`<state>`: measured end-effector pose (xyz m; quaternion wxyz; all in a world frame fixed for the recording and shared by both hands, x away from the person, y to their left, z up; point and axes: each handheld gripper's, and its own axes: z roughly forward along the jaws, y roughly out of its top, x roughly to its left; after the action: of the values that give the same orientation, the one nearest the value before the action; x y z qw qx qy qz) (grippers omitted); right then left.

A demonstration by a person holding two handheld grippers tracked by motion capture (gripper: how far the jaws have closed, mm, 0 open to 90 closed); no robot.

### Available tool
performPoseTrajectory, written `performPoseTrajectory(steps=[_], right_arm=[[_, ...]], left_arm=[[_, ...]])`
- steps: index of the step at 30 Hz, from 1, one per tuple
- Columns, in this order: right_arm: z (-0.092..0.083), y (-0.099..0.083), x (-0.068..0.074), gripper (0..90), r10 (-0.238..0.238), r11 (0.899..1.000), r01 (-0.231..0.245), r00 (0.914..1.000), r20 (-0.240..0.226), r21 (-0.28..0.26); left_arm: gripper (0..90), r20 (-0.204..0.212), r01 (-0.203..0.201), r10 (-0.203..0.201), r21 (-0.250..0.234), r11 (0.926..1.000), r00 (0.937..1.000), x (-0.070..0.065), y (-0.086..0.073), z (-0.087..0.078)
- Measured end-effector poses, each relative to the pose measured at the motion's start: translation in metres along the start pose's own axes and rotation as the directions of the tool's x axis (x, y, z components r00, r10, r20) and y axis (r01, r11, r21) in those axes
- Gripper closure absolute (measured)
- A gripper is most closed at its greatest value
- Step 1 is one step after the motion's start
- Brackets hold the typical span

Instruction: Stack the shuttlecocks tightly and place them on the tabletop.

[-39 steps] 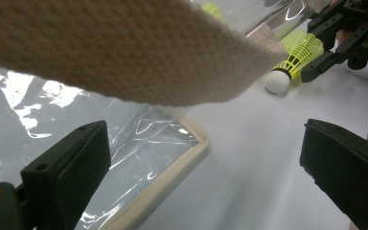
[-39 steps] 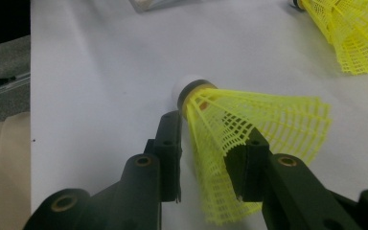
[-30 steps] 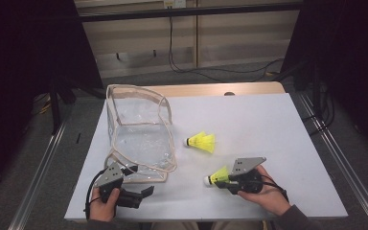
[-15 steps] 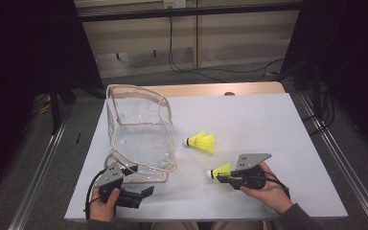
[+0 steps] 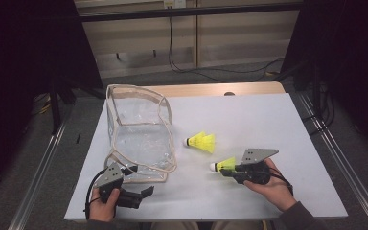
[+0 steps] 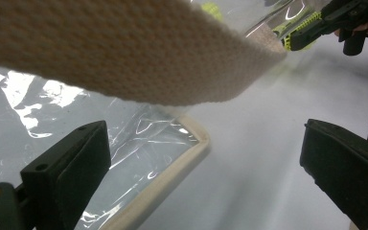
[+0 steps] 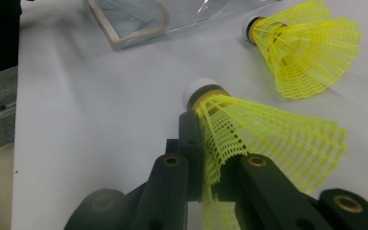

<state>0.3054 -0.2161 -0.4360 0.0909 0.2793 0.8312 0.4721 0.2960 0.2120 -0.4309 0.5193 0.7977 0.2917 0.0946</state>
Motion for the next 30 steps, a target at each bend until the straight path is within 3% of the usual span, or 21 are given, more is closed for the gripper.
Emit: performPoseTrajectory(steps=[30], right_arm=[[-0.001,0.010,-0.019,85.1,0.033,0.999,-0.029,0.9921,0.121,-0.034]], left_arm=[[3.1,0.000,-0.004,0.004,0.001,1.0000,1.0000,0.000,0.000,0.000]])
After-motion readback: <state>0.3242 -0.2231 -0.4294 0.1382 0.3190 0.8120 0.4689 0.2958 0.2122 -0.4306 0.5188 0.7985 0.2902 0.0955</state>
